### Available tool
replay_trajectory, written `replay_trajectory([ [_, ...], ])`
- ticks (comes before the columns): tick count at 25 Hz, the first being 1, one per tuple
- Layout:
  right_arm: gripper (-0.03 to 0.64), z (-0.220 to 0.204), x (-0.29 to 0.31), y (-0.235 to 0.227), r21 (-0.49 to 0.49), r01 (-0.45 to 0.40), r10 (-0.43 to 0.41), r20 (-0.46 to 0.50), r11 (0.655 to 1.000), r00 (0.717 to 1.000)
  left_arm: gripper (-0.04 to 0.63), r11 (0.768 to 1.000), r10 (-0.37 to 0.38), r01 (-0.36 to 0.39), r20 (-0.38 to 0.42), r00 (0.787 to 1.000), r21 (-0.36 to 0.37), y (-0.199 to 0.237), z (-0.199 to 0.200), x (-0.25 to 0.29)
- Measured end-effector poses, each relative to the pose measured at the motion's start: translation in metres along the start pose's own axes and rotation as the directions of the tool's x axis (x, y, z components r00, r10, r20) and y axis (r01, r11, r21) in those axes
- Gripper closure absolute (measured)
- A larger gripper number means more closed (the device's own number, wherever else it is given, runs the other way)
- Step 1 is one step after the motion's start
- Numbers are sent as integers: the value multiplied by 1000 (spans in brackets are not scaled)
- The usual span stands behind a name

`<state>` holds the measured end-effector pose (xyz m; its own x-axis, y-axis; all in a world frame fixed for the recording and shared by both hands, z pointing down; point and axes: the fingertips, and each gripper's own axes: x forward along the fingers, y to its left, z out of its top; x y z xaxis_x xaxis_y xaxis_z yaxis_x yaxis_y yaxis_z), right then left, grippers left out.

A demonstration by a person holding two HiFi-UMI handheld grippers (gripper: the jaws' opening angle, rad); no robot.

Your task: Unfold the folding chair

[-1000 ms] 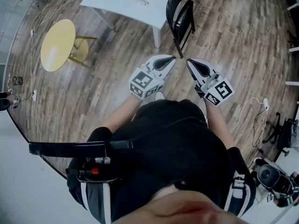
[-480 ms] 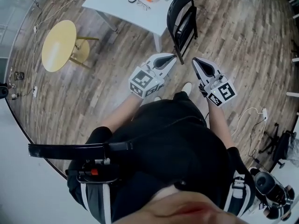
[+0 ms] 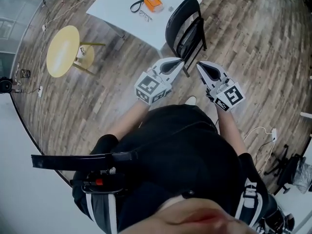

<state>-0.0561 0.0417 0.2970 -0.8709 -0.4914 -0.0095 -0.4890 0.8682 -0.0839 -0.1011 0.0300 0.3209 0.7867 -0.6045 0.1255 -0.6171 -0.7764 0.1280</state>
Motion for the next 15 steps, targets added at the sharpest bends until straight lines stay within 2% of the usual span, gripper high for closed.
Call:
replay_trajectory([
  [8, 609, 6, -10, -56, 22, -72, 72, 1, 997, 997, 591, 998, 65, -66, -15, 998, -12, 9, 8, 60],
  [15, 609, -1, 2, -85, 48, -60, 60, 1, 997, 998, 591, 998, 65, -65, -40, 997, -16, 25, 6, 80],
])
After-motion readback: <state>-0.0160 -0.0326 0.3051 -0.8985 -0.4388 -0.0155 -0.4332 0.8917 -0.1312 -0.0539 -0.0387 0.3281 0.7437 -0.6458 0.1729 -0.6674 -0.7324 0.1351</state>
